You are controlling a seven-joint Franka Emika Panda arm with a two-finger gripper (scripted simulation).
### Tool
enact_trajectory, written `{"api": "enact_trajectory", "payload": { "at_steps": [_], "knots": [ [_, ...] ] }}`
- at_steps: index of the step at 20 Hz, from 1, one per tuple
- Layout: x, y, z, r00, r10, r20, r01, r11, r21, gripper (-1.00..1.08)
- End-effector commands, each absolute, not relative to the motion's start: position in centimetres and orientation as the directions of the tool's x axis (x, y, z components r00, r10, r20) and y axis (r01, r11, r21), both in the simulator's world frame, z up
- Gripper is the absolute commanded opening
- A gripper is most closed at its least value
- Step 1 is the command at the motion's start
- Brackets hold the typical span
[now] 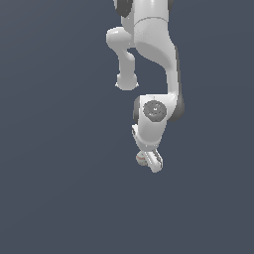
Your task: Pick up the object and move it to a goal position.
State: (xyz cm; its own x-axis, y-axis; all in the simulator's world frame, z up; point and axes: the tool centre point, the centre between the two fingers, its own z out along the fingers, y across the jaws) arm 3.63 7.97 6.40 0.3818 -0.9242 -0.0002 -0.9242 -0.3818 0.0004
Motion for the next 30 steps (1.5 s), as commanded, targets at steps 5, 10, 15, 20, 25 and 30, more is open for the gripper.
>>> {"api": "enact_trajectory", "payload": {
  "at_steps": [5, 10, 15, 20, 25, 30],
  "knots": [
    [3.7, 8.0, 4.8, 0.381, -0.925, 0.0, -0.925, -0.381, 0.0, 1.0],
    [3.7, 8.0, 4.8, 0.381, -0.925, 0.0, -0.925, -0.381, 0.0, -1.0],
    [3.7, 8.0, 4.8, 0.381, -0.925, 0.0, -0.925, -0.381, 0.0, -1.0],
    [3.7, 7.8, 5.0, 0.381, -0.924, 0.0, -0.924, -0.381, 0.0, -1.0],
    [3.2, 6.2, 6.1, 0.381, -0.924, -0.001, -0.924, -0.381, 0.0, -1.0],
    [2.4, 3.0, 8.3, 0.381, -0.925, -0.001, -0.925, -0.381, -0.001, -1.0]
  ]
}}
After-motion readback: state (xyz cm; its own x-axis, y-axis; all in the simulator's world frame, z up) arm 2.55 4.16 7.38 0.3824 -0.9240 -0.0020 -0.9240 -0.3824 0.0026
